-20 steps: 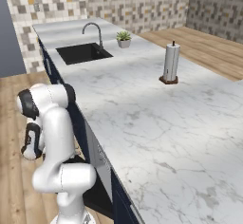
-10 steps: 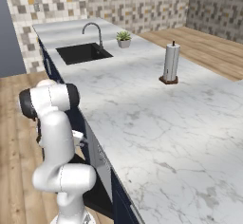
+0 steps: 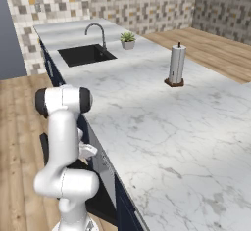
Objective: Open the dishwasher door and pull out the top rack.
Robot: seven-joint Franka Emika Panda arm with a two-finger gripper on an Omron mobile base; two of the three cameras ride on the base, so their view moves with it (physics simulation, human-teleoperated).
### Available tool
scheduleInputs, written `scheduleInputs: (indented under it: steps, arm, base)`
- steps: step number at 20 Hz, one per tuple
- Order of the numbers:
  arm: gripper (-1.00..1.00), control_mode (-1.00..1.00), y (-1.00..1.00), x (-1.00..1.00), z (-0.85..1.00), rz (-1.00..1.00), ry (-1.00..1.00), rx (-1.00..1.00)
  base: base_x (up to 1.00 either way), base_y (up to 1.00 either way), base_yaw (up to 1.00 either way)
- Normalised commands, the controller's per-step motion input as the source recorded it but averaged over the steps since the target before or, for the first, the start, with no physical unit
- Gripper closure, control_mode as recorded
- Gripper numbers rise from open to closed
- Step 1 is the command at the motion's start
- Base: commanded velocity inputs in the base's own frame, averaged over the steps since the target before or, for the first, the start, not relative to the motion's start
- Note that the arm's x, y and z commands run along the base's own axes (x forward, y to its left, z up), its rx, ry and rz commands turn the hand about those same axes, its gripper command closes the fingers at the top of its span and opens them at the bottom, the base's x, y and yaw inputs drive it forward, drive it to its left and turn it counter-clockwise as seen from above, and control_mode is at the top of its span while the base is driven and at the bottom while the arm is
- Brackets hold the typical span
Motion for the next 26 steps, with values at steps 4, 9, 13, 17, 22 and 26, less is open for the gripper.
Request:
scheduleInputs:
  steps: [4, 9, 13, 17, 22, 26]
  arm:
    - [-1.00, -1.00, 0.14, 0.56, -0.40, 0.00, 0.00, 0.02]
    - [-1.00, -1.00, 0.29, 0.67, -0.17, -0.07, 0.00, 0.00]
    - [-1.00, -1.00, 0.25, 0.68, -0.25, -0.19, 0.00, 0.01]
    - [-1.00, -1.00, 0.11, 0.39, -0.51, -0.23, -0.04, 0.02]
    - [-1.00, -1.00, 0.21, 0.32, -0.56, -0.27, -0.12, 0.00]
    - [-1.00, -1.00, 0.06, 0.15, -0.42, -0.24, -0.25, -0.02]
  base:
    - [0.00, 0.00, 0.00]
    - [0.00, 0.00, 0.00]
    - [0.00, 0.00, 0.00]
    - [0.00, 0.00, 0.00]
    - [0.00, 0.00, 0.00]
    - [0.00, 0.00, 0.00]
